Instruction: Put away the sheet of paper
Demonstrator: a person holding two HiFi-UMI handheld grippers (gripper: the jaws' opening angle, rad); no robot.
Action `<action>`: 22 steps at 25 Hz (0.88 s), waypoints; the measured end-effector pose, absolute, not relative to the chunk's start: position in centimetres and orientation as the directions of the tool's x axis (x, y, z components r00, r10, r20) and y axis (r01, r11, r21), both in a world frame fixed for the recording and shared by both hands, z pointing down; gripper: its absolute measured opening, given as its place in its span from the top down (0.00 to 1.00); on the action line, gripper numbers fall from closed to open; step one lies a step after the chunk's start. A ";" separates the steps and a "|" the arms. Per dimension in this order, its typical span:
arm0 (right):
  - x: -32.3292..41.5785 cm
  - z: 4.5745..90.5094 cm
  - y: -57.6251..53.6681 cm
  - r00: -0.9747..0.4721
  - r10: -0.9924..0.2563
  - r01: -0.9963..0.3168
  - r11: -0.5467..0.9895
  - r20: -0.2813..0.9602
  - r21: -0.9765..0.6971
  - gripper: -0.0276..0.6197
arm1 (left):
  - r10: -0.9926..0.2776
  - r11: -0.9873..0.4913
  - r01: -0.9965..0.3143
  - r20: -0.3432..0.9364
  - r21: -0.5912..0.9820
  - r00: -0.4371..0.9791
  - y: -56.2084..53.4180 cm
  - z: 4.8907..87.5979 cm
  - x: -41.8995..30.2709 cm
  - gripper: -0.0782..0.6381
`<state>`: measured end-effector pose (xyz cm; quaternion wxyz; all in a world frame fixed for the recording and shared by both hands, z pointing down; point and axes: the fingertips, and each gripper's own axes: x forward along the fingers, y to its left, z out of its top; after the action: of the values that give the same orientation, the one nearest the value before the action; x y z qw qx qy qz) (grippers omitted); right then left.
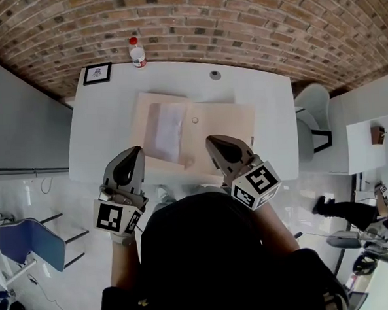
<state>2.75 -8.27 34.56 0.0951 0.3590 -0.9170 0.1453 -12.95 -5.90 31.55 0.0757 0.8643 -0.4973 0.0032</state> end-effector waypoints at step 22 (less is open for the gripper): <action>2.8 35.6 -7.1 -0.725 -0.620 -0.685 0.694 0.298 -0.223 0.94 | -0.870 -0.473 -0.876 0.103 0.094 0.481 -4.2 31.9 -13.1 0.88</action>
<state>2.76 -7.13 35.57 0.1002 0.3567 -0.9148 0.1611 -13.11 -4.22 31.93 0.0671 0.8580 -0.5088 0.0204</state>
